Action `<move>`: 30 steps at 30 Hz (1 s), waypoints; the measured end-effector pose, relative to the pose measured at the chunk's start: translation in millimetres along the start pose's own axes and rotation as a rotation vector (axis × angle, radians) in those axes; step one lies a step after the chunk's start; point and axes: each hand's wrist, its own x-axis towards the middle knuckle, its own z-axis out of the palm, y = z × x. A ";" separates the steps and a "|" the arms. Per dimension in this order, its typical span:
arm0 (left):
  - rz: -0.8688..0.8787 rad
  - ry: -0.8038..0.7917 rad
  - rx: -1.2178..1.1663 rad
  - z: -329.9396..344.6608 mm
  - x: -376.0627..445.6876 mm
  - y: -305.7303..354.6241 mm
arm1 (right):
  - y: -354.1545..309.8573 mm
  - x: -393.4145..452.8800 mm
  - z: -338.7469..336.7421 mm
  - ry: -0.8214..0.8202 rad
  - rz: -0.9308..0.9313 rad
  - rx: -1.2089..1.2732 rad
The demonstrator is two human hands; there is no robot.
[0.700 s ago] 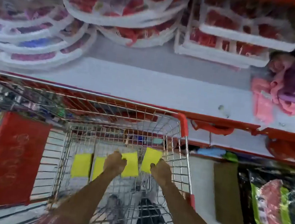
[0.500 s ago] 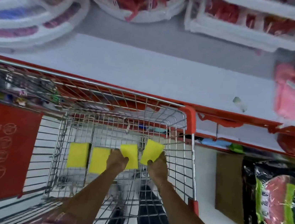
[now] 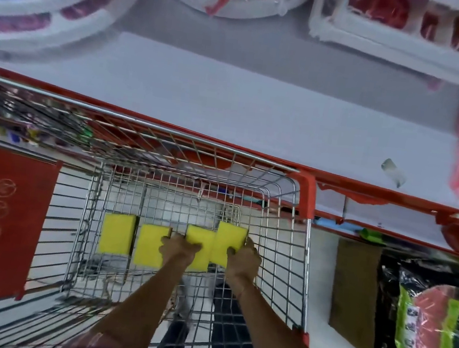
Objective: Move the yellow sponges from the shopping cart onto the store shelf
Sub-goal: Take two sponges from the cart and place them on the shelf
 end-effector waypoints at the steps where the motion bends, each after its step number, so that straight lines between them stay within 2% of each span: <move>1: 0.019 -0.004 -0.004 -1.5 0.8 -2.7 | -0.1 -0.2 -1.5 -0.012 0.005 0.037; 6: 0.118 -0.045 -0.050 -15.1 -13.9 -8.0 | -1.6 -6.2 -16.3 -0.091 -0.007 0.148; 9: 0.152 -0.003 -0.099 -27.3 -26.8 -7.2 | -2.1 -15.2 -29.7 -0.115 -0.034 0.258; 14: 0.288 -0.008 -0.220 -60.6 -50.3 0.5 | -8.1 -37.3 -62.0 -0.080 -0.087 0.461; 23: 0.610 -0.059 -0.393 -154.6 -123.6 27.7 | -41.8 -90.2 -149.6 -0.106 -0.241 0.734; 30: 0.748 -0.104 -0.570 -222.0 -182.7 54.0 | -70.9 -130.9 -218.7 -0.085 -0.406 0.931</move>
